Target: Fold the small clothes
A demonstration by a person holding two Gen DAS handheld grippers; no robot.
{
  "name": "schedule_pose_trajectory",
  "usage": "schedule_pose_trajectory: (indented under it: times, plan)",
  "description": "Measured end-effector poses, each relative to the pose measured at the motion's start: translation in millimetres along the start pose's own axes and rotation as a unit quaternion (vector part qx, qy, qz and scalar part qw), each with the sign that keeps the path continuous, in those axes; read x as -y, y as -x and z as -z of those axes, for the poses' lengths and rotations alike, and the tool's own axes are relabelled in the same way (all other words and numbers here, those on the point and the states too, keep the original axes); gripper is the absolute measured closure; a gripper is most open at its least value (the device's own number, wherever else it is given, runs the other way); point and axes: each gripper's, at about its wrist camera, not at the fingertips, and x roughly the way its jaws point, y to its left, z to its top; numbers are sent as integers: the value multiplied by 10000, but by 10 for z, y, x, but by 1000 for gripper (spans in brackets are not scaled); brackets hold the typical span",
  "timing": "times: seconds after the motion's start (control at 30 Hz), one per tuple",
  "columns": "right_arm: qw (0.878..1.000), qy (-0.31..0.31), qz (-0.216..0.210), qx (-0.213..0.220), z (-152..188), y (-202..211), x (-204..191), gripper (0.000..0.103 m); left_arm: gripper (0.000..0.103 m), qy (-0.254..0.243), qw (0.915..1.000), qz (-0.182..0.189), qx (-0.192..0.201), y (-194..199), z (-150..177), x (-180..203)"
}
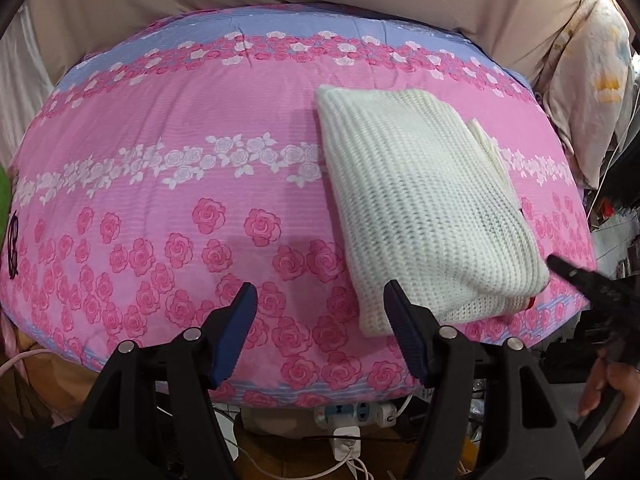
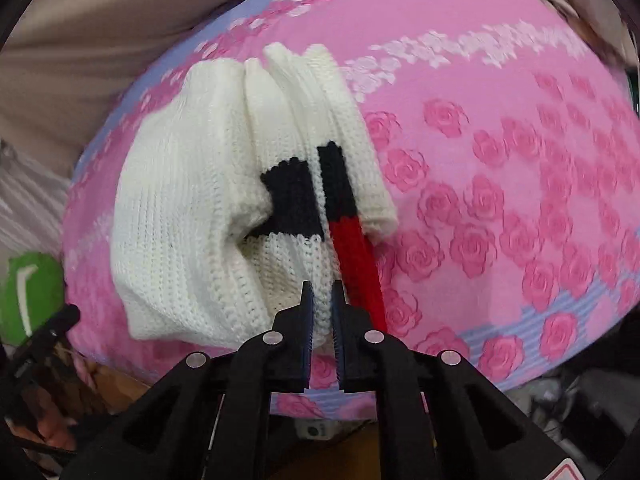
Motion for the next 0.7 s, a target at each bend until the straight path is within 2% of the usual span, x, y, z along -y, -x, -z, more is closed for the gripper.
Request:
schedule_pose_trajectory:
  times: [0.07,0.13,0.17,0.23,0.3,0.37,0.4,0.43,0.47,0.6,0.67,0.7]
  plan:
    - [9984,211,105,522,-37,239,-171,86,39,49,10000,-7,-48,-35,-9,6]
    - [9948,690,17,745,-133,340,-412,67,39,48,10000,-41,-70,-52,-15,33]
    - [9932,856,33,792,-175,333,-493,54,39,22,10000,-48,-51,-45,-19,50]
    - [9912,1156,134,628,-257,160,-637,46,39,-9,10000,-50,-1,-17,-24,96]
    - [9933,1113,138,287,-314,-114,-648,44,39,-30,10000,-54,31,-3,-35,115]
    - [9956,924,-77,-95,-260,-381,-663,44,39,-30,10000,-60,35,-6,-46,136]
    - [9961,846,-114,-202,-228,-484,-676,51,39,-28,10000,-63,30,-8,-57,150]
    - [9961,827,-209,-223,-209,-515,-695,67,39,-25,10000,-57,41,-3,-68,166]
    - [9961,797,-361,-142,-202,-456,-733,91,39,-27,10000,-38,64,8,-78,180]
    - [9891,946,-686,899,-262,346,-896,92,39,-151,9998,16,156,37,-118,300]
    - [9861,994,-555,1214,-266,633,-844,92,39,-228,9996,14,157,26,-129,355]
    - [9858,1023,-339,1286,-251,676,-754,92,39,-266,9995,27,162,17,-134,388]
